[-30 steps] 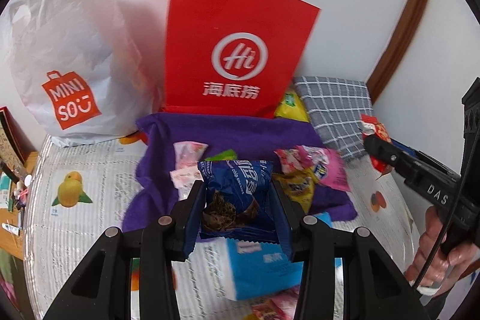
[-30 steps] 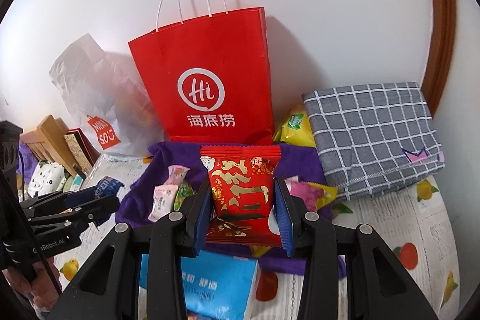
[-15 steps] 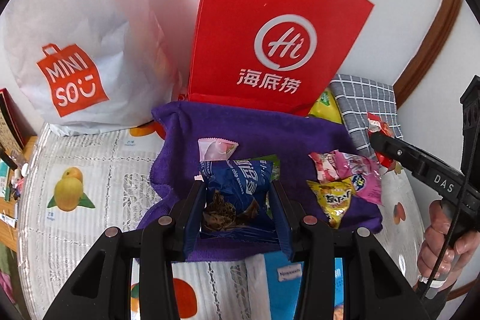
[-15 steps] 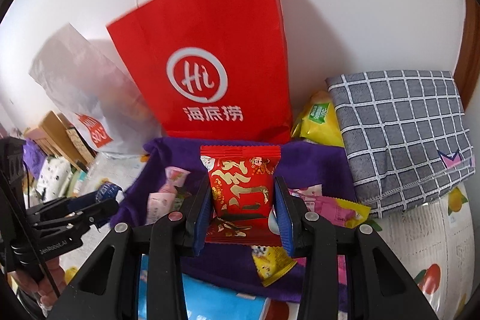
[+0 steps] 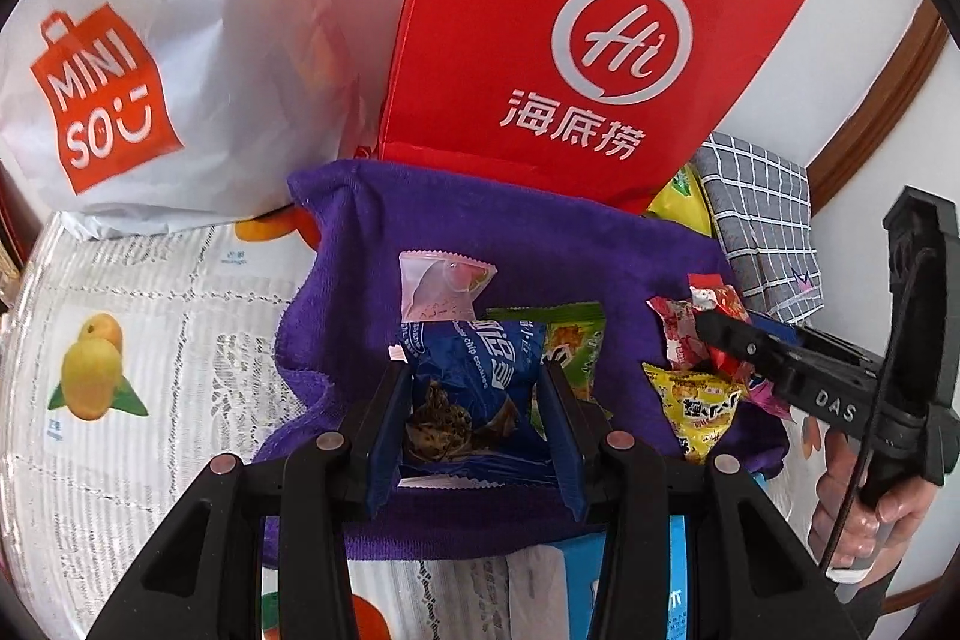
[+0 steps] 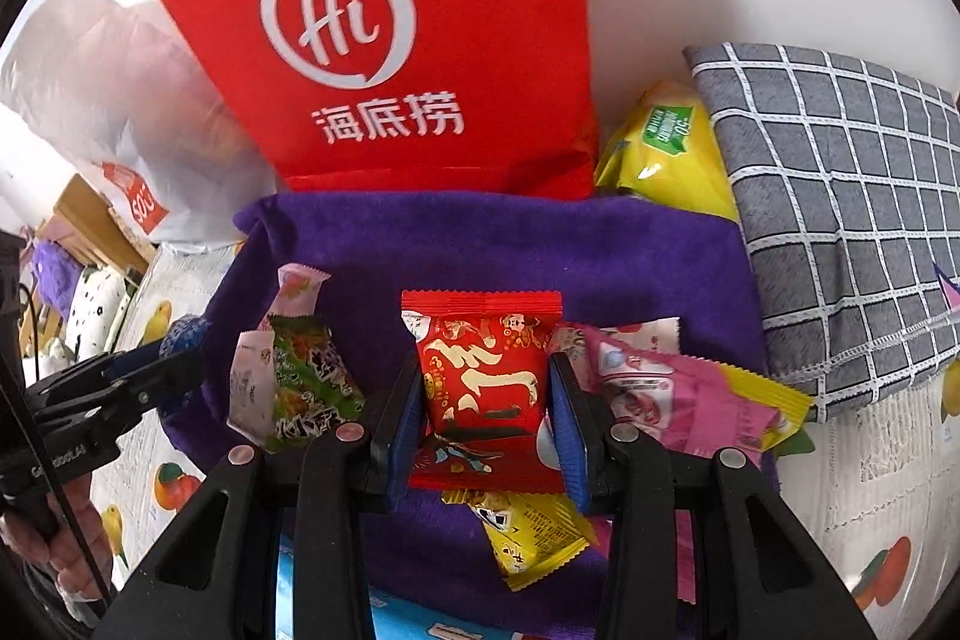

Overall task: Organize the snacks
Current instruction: 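Lower both packets onto the purple towel, then open both tools to release the packets and withdraw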

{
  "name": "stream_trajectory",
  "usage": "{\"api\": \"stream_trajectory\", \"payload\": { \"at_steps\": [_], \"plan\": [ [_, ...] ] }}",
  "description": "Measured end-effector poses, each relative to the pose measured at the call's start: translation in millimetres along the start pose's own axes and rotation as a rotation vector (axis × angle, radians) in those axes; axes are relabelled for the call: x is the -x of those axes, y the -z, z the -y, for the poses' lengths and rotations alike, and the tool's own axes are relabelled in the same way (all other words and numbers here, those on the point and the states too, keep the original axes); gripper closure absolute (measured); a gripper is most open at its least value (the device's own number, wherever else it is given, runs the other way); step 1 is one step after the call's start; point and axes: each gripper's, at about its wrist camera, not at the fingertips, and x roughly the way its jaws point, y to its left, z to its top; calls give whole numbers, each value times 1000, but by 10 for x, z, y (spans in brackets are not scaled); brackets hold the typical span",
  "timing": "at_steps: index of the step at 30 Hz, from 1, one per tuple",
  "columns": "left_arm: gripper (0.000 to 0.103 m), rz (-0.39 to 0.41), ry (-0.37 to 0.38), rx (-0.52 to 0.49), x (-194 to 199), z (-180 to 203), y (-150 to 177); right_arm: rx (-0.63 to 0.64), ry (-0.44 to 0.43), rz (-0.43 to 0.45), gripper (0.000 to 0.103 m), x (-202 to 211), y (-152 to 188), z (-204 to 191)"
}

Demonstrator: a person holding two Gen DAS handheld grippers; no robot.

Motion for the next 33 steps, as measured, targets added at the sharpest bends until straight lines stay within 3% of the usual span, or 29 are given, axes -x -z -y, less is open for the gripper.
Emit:
{"api": "stream_trajectory", "payload": {
  "at_steps": [17,23,25,27,33],
  "plan": [
    [61,-38,23,-3,-268,109,-18,14,-19,-42,56,-59,-4,-27],
    [57,-37,32,5,-272,122,-43,19,-32,42,51,278,-29,-62],
    [45,-35,33,14,-247,113,-46,24,-32,74,50,390,-28,-87],
    [41,-29,30,17,-214,120,-45,30,-30,101,50,498,-28,-117],
    [40,-21,9,8,-8,124,24,59,-6,175,50,786,16,-245]
  ]
}}
